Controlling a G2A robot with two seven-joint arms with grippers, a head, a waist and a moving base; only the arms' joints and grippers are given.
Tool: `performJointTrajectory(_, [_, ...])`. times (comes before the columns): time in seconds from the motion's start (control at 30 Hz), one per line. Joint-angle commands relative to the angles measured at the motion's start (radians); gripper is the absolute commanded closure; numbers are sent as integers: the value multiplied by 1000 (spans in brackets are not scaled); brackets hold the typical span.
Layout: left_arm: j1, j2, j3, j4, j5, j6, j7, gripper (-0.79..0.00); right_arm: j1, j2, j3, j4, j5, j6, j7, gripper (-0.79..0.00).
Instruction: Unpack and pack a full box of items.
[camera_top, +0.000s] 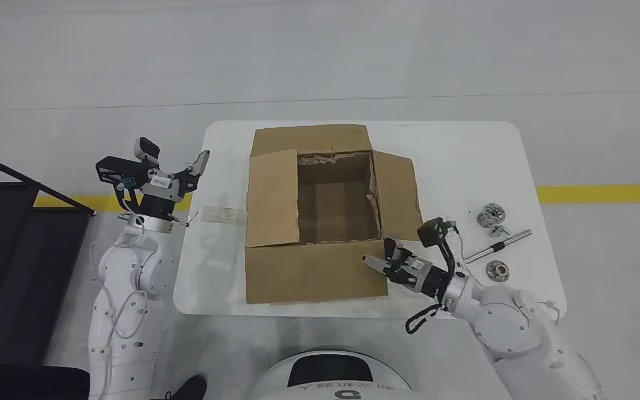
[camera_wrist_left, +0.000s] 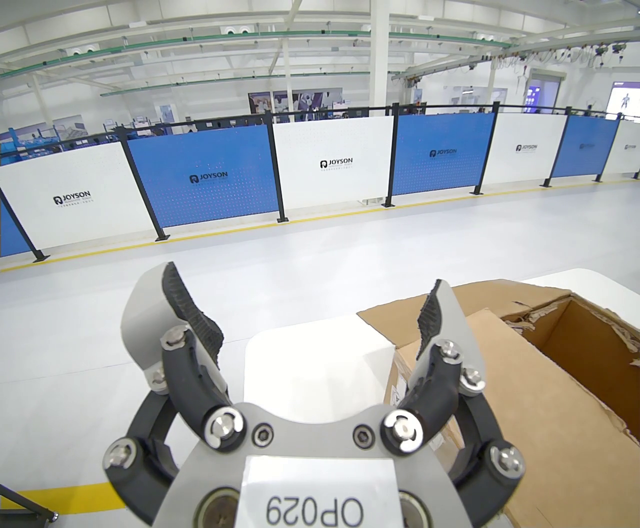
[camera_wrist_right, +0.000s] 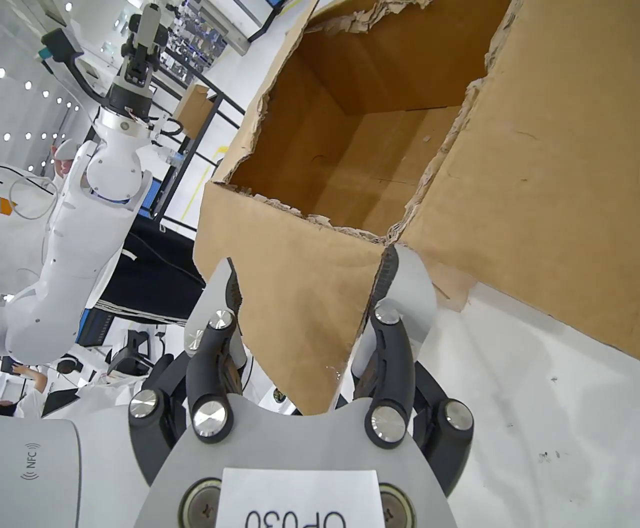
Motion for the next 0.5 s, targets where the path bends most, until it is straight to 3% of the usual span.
performJointTrajectory(0.0, [0, 0, 0, 0, 0, 0, 0, -785, -19, 3, 36, 6, 28, -27, -13, -582])
performJointTrajectory(0.27, [0, 0, 0, 0, 0, 0, 0, -785, -192, 11, 305, 57, 200, -184, -181, -745])
performJointTrajectory(0.3, [0, 0, 0, 0, 0, 0, 0, -785, -205, 10, 328, 62, 213, -189, -202, -782])
performJointTrajectory(0.47, [0, 0, 0, 0, 0, 0, 0, -785, -207, 3, 358, 90, 223, -107, -272, -785])
